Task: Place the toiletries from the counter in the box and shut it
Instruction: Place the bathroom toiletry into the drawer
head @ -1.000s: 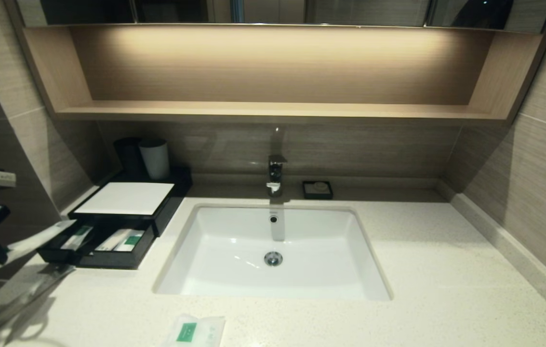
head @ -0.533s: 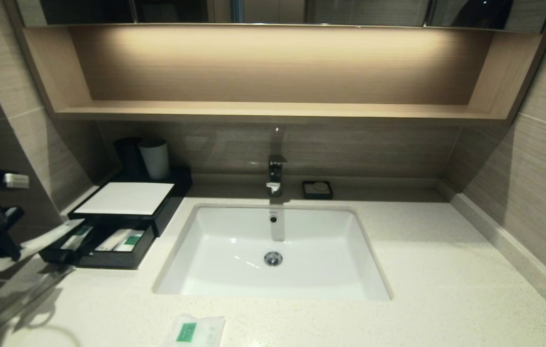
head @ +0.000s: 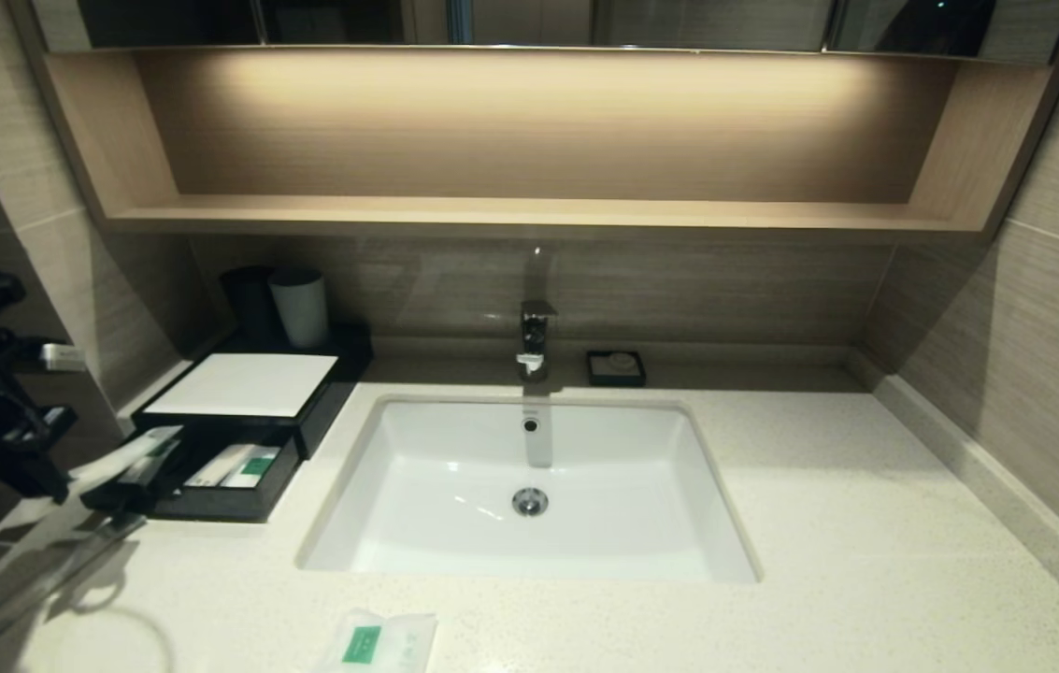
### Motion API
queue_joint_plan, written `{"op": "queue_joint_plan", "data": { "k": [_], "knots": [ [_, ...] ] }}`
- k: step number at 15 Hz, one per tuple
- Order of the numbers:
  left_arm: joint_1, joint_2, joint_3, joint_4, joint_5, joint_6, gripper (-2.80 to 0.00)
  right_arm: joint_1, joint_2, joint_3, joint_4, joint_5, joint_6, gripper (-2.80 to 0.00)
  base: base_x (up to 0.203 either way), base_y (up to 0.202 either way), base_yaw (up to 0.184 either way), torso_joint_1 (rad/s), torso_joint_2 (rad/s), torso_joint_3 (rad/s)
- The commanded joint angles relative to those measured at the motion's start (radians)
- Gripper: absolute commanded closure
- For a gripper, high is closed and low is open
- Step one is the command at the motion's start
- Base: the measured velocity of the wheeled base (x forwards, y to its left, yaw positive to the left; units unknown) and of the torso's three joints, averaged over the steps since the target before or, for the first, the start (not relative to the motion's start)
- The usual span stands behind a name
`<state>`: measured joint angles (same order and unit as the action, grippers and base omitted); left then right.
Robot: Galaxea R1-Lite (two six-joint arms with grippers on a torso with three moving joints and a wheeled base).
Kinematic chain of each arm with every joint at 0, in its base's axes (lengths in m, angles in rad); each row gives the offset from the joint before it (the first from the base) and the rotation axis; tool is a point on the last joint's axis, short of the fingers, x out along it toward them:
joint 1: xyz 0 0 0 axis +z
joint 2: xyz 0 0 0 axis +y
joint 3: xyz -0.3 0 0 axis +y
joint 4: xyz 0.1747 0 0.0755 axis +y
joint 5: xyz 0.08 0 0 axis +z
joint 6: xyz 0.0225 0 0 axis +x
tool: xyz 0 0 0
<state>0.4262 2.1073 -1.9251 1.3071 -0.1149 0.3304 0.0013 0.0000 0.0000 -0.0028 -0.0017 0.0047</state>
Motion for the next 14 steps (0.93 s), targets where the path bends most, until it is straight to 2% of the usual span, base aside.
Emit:
{"op": "queue_joint_plan", "data": {
  "k": [1,14],
  "knots": [
    [0.0,0.014,0.0,-0.004,0.0,0.002,0.0,0.0,0.0,0.002,0.0,0.0,0.0,0.0,0.0,0.0,0.0,0.0,0.0,0.0],
    [-0.024,0.048,0.0,-0.075,0.001,-0.001,0.0,0.0,0.0,0.002,0.0,0.0,0.0,0.0,0.0,0.0,0.0,0.0,0.0,0.0]
  ]
}}
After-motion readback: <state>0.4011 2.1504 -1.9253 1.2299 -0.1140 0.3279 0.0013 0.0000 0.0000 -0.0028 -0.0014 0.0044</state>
